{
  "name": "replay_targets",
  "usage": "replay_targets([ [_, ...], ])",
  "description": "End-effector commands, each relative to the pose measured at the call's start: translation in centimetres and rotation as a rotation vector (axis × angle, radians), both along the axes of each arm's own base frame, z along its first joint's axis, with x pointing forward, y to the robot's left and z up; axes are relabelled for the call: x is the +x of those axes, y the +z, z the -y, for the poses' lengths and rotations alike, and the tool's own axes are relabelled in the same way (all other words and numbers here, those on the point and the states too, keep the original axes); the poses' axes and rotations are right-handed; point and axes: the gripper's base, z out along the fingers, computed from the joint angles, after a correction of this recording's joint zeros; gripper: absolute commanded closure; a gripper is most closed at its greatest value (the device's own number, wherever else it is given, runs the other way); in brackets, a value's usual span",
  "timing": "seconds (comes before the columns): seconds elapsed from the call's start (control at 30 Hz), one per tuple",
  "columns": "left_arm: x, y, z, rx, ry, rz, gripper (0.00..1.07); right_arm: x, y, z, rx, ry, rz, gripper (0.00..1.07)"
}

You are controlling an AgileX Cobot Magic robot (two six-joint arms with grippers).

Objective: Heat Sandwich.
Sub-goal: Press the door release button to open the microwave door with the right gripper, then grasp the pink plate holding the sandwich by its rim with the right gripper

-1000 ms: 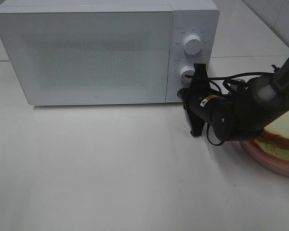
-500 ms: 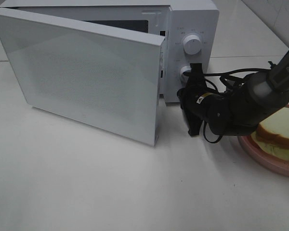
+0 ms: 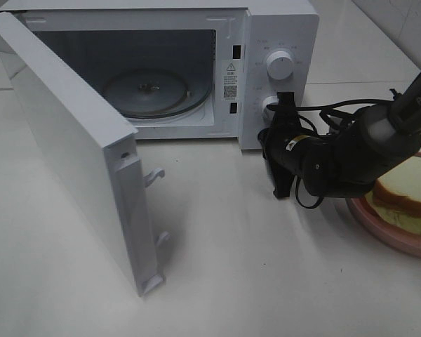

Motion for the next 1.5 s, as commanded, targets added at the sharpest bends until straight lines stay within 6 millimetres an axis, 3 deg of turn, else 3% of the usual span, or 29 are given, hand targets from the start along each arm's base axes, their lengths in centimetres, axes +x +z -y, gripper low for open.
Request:
replay_targets([
  [0.03, -0.3, 0.0, 0.0, -0.004, -0.003, 0.031, 0.30, 3.4, 4.4, 0.8, 0.033, -0.068, 0.334, 1.07],
  [0.37, -0.3, 0.0, 0.0, -0.004, -0.003, 0.031, 0.30, 2.7, 4.7, 0.8, 0.001, -0.034, 0.331, 1.07],
  [0.97, -0.3, 0.0, 0.0, -0.004, -0.003, 0.031, 0.30, -5.2, 6.0, 3.3, -0.104, 0.096, 0.250, 1.06],
  [1.2, -0.3, 0.0, 0.0, -0.004, -0.003, 0.031, 0.30, -7.2, 7.0, 3.9, -0.138, 0.127, 0.258, 1.05],
  [1.5, -0.3, 0.0, 0.0, -0.004, -0.003, 0.031, 0.30, -9.7, 8.9, 4.0, -0.285, 0.295, 0.326, 1.05],
])
